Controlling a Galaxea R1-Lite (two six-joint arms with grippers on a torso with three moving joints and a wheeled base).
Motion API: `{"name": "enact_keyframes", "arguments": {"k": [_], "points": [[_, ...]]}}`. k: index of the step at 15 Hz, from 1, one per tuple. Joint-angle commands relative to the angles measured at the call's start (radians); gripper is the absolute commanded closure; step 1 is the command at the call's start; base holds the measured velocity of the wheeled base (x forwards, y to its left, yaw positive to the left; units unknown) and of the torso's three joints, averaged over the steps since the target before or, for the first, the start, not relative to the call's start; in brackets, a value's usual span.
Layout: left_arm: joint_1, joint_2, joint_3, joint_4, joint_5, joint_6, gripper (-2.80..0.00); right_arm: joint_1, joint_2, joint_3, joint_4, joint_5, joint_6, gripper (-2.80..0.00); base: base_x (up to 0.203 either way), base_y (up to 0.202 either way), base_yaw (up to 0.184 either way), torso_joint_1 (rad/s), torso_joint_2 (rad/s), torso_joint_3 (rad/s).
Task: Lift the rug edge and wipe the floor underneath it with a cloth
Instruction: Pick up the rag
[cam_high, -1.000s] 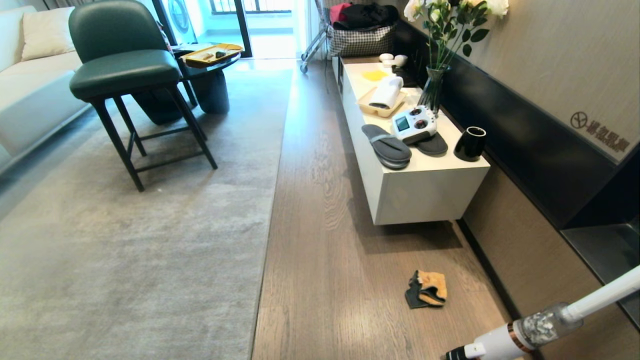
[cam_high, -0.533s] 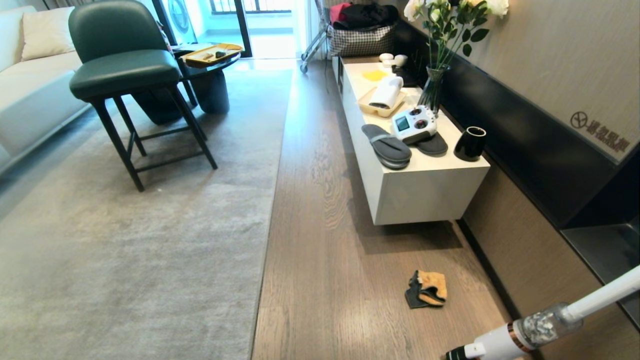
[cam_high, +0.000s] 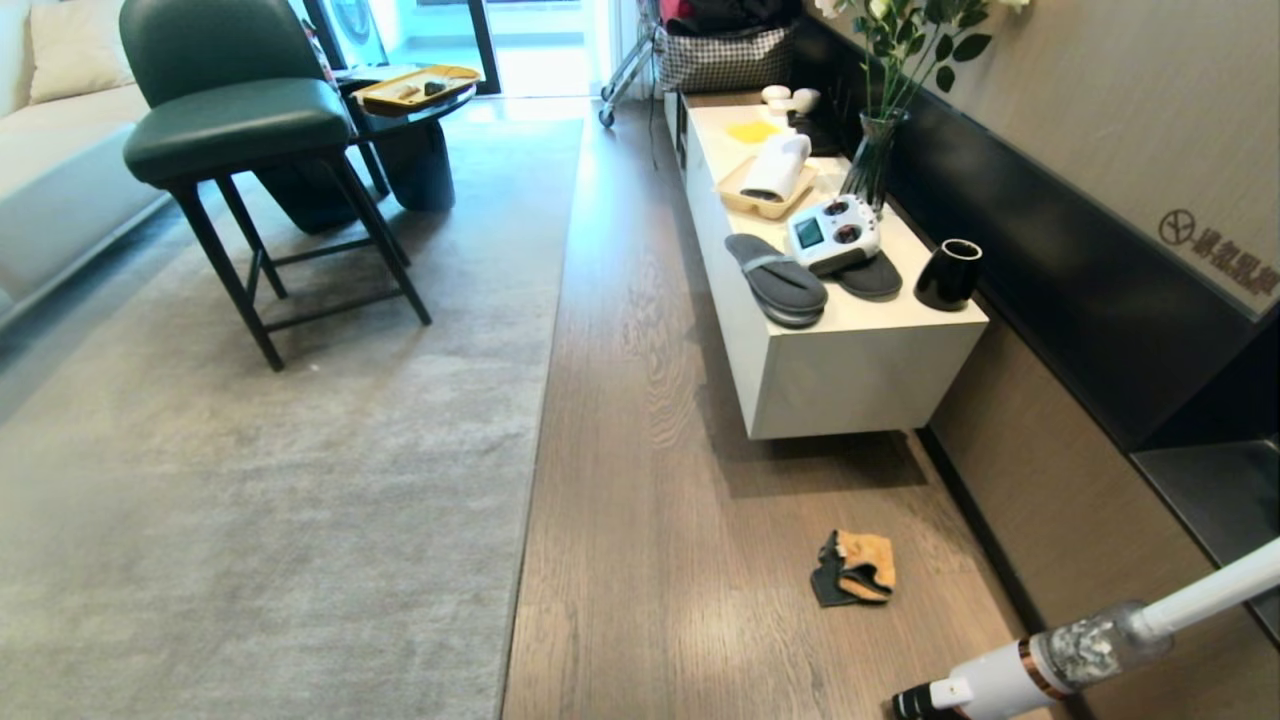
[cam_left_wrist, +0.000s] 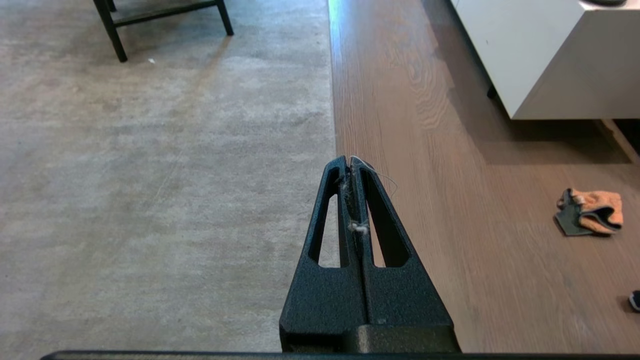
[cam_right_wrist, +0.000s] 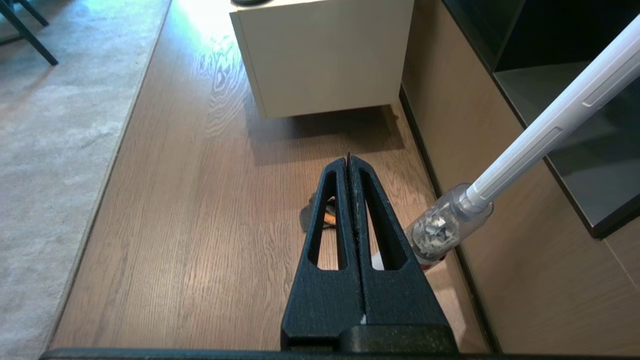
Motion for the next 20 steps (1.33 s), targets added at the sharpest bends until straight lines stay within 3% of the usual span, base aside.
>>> {"name": "enact_keyframes", "arguments": {"k": [1, 20], "points": [[0.0, 0.0, -0.001, 0.001, 0.0, -0.002, 0.0, 0.0, 0.001, 0.0, 0.0, 0.0, 0.0, 0.0, 0.0, 0.0, 0.0, 0.001, 0.01, -0.182], [-0.001, 0.0, 0.0, 0.0, 0.002, -0.007, 0.0, 0.0, 0.001, 0.0, 0.0, 0.0, 0.0, 0.0, 0.0, 0.0, 0.0, 0.004, 0.0, -0.198]]}}
